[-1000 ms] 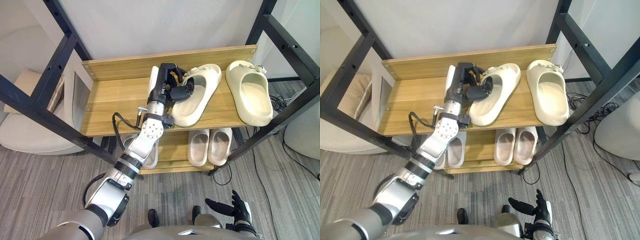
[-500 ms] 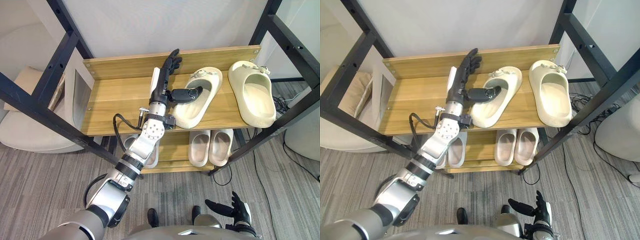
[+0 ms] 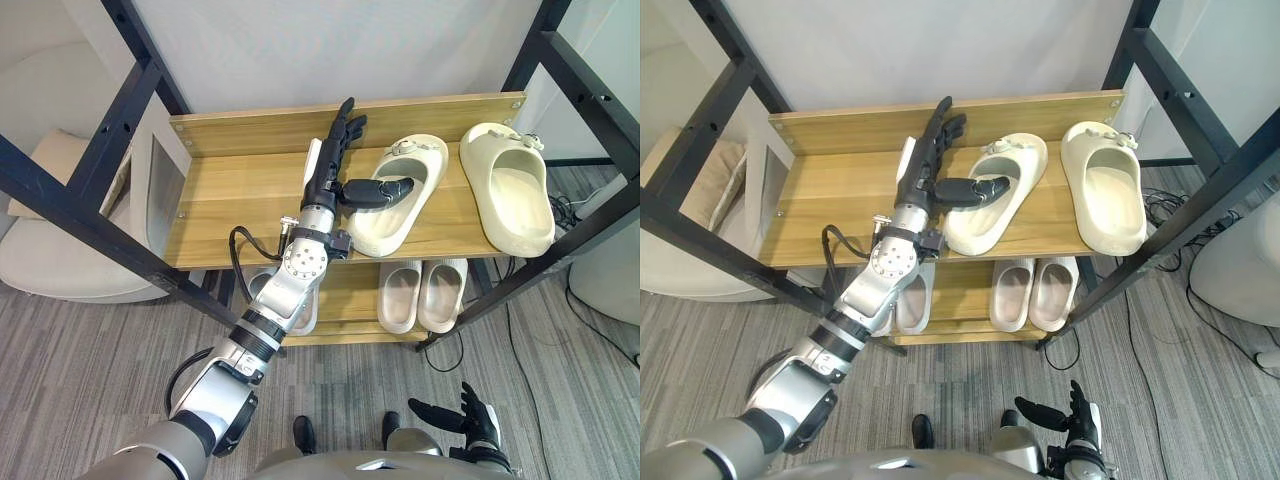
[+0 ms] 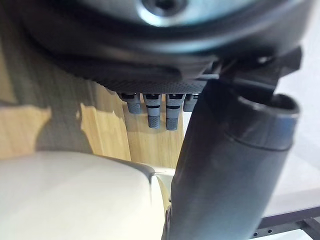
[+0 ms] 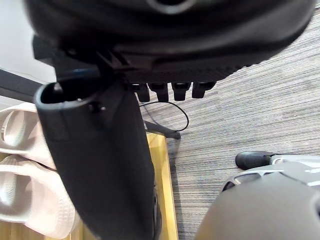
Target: Organize the slippers on the shoe rack
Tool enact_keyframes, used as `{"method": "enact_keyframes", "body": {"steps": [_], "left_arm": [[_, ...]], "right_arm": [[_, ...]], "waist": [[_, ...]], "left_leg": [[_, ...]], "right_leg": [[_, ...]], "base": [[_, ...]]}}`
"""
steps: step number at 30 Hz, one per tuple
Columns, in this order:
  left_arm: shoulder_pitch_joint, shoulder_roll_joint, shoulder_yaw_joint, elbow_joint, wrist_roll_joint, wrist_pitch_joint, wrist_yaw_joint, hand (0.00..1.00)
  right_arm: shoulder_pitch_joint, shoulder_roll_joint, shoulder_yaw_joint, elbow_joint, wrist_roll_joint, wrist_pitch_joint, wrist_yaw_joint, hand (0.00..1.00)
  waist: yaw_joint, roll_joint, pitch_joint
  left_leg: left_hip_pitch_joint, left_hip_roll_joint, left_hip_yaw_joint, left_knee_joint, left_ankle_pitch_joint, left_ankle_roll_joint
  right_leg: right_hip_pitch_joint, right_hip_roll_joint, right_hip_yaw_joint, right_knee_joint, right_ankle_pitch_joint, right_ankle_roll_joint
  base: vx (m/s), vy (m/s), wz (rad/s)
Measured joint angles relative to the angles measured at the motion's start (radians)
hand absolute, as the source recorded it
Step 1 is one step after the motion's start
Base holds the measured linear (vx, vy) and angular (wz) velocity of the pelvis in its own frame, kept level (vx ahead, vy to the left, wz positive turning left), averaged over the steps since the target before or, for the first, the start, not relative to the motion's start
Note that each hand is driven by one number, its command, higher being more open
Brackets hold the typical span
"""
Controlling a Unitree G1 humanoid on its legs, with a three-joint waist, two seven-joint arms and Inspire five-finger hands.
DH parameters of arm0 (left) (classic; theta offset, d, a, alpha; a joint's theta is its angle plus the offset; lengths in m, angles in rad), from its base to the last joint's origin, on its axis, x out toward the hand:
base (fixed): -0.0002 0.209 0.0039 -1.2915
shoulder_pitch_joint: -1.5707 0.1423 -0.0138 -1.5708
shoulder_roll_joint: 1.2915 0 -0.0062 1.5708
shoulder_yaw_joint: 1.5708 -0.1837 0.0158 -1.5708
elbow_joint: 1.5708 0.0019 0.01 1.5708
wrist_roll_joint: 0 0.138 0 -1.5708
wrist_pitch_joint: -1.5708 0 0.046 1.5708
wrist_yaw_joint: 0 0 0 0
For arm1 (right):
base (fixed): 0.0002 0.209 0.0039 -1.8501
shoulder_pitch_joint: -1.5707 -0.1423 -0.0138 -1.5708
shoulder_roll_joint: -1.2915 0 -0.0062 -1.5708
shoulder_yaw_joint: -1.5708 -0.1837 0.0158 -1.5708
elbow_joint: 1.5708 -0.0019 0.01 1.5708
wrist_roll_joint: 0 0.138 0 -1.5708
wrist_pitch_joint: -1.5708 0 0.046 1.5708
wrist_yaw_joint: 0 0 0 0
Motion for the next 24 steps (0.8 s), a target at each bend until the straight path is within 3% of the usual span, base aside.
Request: {"method": "enact_keyframes", "body": {"steps": [7,13,24], "left_arm": [[0.021,0.003,-0.001,-0.09,-0.1,-0.001,-0.006,1.0],[0.021,-0.002,-0.001,-0.216,-0.109,-0.011,-0.011,1.0],[0.055,-0.004,-0.001,-0.297,-0.121,-0.025,-0.016,1.0]], "right_arm": [[0.0,-0.008,0.024,0.002,0.0,0.005,0.005,1.0],[0.003,-0.01,0.027,0.003,-0.001,0.01,0.015,1.0],[0.003,-0.014,0.029,0.005,-0.002,0.012,0.02,1.0]], "waist": [[0.009,0.0,0.0],[0.025,0.002,-0.001],[0.041,0.004,-0.003]], "left_leg": [[-0.004,-0.002,-0.008,0.001,0.001,0.001],[-0.004,-0.004,-0.015,0.002,0.002,0.002],[-0.002,-0.005,-0.03,0.003,0.002,0.002]], "right_leg": [[0.0,-0.003,-0.007,0.001,-0.002,-0.001],[0.001,-0.005,-0.012,0.011,-0.013,0.0],[-0.001,-0.005,-0.022,0.037,-0.032,-0.002]], "base": [[0.0,0.003,0.03],[0.0,0.002,0.02],[0.0,0.0,0.04]]}}
